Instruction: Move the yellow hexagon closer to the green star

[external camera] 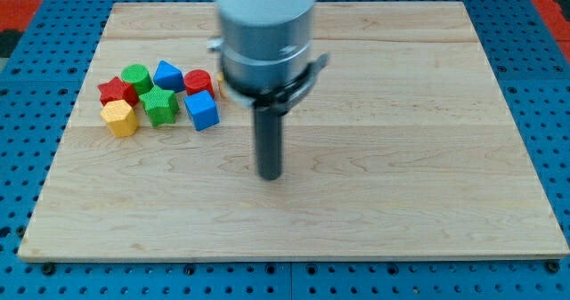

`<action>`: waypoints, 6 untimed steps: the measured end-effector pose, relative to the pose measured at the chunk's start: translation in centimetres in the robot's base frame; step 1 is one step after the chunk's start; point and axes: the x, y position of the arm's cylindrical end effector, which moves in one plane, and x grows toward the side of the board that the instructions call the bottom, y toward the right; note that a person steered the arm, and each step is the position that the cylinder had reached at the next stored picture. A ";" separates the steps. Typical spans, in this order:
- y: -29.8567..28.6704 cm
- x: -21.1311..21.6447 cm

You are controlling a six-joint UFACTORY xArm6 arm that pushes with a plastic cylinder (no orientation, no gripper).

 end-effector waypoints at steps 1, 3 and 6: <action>-13.0 -2.4; -24.0 -7.4; -18.2 -8.8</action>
